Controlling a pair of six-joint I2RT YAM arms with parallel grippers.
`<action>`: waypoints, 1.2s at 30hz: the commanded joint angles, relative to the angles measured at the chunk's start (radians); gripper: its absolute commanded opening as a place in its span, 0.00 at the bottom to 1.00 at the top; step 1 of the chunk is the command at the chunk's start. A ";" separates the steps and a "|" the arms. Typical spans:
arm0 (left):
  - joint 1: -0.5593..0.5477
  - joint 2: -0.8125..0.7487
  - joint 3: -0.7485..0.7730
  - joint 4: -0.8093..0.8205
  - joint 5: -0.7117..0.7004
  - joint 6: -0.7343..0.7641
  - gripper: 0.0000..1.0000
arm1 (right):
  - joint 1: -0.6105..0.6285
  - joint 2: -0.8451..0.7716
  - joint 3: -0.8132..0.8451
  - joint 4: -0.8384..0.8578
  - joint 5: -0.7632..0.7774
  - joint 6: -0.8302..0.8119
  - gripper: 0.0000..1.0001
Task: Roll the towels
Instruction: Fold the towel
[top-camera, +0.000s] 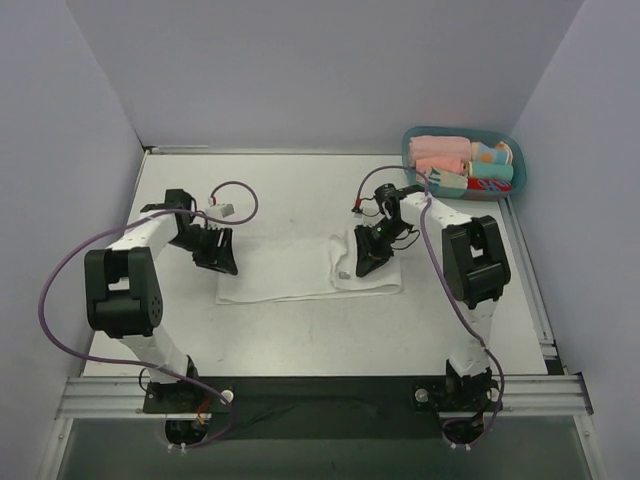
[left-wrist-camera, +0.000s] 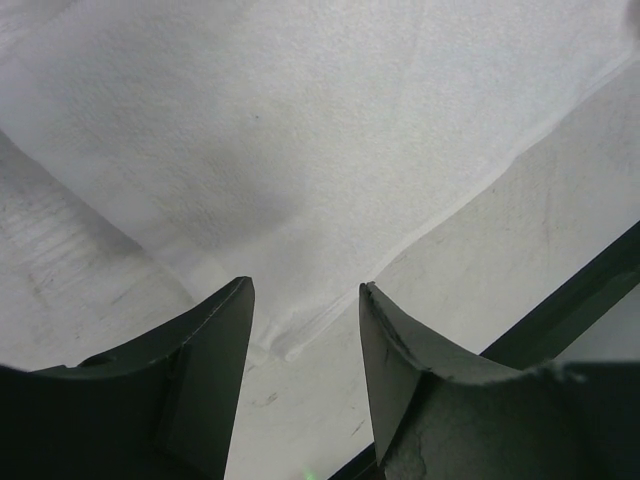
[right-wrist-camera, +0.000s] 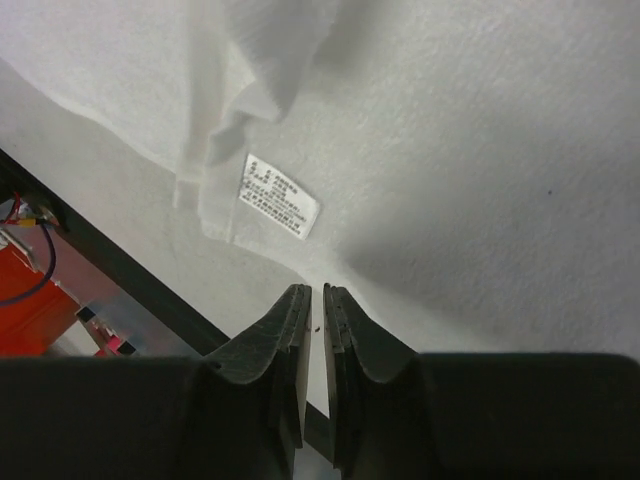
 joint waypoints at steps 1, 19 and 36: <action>-0.034 -0.031 0.059 0.026 0.106 0.029 0.55 | 0.004 0.050 0.005 -0.007 0.040 0.008 0.13; -0.590 0.292 0.459 0.726 0.150 -0.551 0.60 | -0.207 -0.126 -0.103 -0.108 -0.002 -0.063 0.14; -0.558 0.491 0.577 0.387 -0.036 -0.404 0.51 | -0.206 0.007 -0.151 -0.128 0.130 -0.058 0.17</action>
